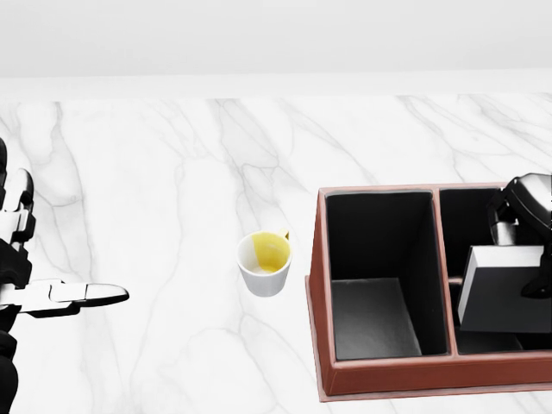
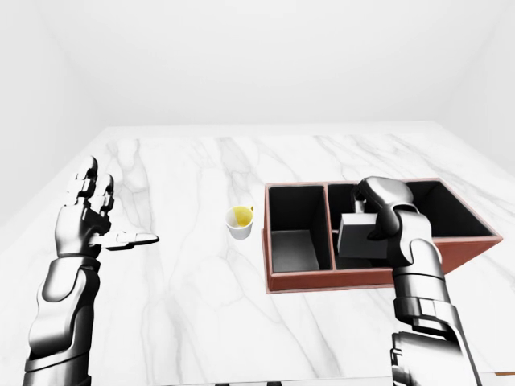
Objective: Pick up the book and place it in the caddy.
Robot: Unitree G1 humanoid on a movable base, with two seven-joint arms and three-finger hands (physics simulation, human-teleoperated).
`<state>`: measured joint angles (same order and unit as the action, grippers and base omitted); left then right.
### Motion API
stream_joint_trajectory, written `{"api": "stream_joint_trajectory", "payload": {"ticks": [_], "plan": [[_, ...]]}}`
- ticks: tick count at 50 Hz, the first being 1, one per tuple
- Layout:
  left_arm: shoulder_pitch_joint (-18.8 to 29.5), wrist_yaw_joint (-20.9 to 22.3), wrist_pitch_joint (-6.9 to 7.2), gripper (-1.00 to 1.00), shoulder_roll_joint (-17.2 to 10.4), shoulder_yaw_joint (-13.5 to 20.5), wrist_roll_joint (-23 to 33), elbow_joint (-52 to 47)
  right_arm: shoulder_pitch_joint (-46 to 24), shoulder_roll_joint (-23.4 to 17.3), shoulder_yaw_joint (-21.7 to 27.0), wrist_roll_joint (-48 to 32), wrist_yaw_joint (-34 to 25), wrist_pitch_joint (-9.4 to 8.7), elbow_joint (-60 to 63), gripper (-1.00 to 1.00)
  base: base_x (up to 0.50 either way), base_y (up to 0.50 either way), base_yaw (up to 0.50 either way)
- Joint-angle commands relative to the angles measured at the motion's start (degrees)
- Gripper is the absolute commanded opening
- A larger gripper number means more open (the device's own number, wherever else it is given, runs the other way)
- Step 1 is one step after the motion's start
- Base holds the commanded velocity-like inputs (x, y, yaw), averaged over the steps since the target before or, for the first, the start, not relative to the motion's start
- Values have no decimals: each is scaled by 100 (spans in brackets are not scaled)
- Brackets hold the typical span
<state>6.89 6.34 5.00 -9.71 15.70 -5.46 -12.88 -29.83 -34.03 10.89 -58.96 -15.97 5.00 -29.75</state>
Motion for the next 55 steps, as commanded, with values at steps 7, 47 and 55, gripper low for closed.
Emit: {"api": "stream_joint_trajectory", "payload": {"ticks": [7,47,55], "plan": [[-6,0,0,100,10,-17,15,34,-165,50,-79,-213,371,0,-380,-100,0,0,0],[34,-5,0,100,-8,-19,18,40,-700,102,-483,-516,1251,0,-1725,-100,0,0,0],[66,-8,0,100,-25,-9,9,10,-709,112,-514,-538,1292,0,-1806,-100,0,0,0]]}}
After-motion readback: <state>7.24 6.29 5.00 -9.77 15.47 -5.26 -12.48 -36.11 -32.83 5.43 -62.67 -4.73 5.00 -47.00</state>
